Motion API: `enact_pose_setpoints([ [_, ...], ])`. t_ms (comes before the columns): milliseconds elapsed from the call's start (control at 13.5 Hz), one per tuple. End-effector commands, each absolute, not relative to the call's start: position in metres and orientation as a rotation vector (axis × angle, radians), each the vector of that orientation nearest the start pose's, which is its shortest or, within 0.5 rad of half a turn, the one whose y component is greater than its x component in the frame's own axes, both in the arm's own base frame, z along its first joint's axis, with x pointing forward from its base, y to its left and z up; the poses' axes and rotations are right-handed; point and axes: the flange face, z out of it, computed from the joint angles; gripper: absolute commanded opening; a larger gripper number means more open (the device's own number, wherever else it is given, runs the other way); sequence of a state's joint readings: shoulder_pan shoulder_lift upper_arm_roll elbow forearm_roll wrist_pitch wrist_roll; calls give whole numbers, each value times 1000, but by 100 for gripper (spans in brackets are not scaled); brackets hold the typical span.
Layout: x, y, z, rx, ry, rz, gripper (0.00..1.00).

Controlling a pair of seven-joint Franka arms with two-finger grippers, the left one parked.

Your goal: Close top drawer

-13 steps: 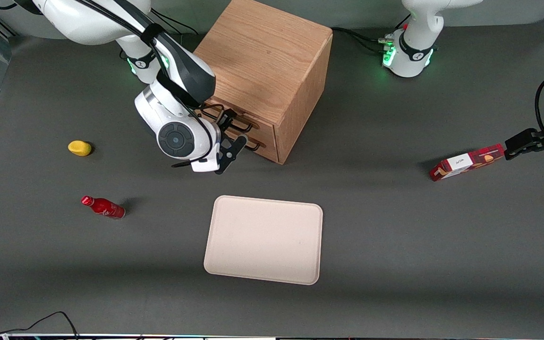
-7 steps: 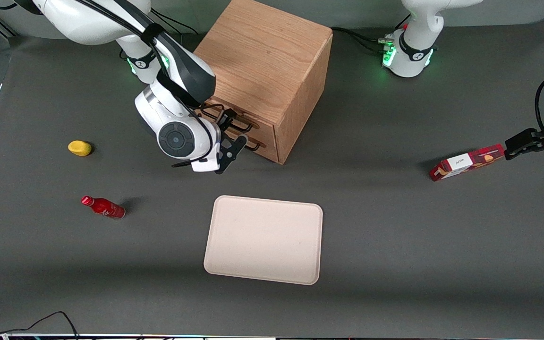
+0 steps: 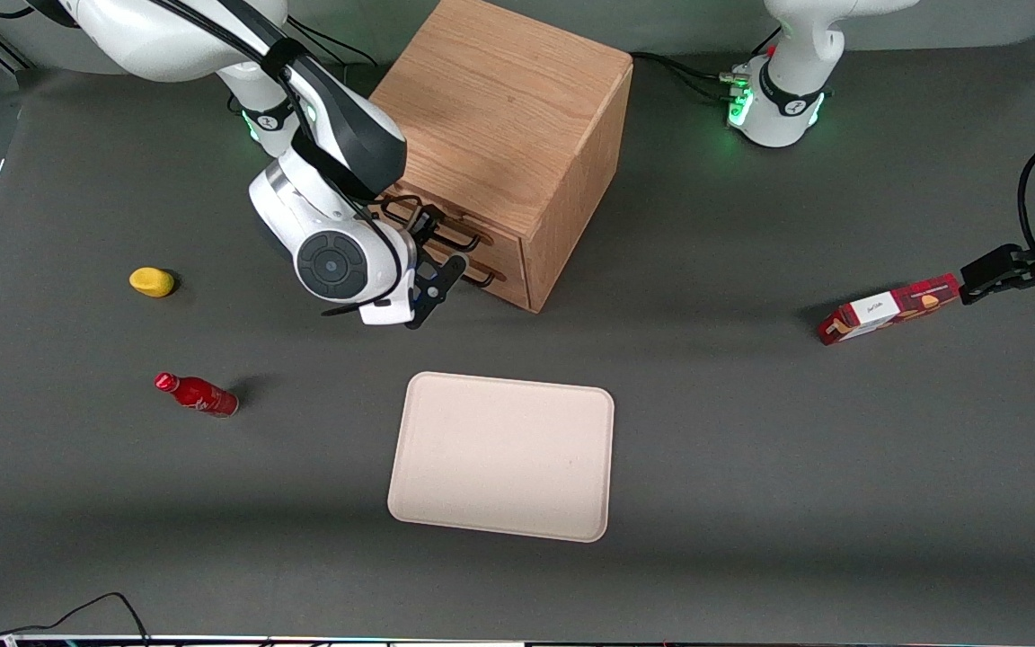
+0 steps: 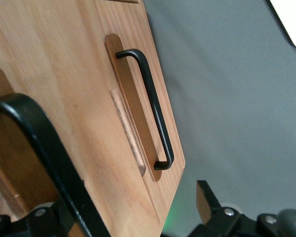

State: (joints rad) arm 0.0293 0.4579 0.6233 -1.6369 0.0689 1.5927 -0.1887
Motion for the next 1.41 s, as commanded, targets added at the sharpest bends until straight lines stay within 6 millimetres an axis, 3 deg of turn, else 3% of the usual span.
enact_pose_setpoints([
  [0, 505, 345, 386, -2600, -1102, 715, 100],
  [520, 530, 330, 447, -2599, -1065, 674, 100],
  [743, 546, 307, 481, -2731, -878, 587, 100],
  [1041, 556, 237, 531, -2921, -685, 436, 100],
  [1338, 556, 153, 553, -3119, -423, 302, 100],
])
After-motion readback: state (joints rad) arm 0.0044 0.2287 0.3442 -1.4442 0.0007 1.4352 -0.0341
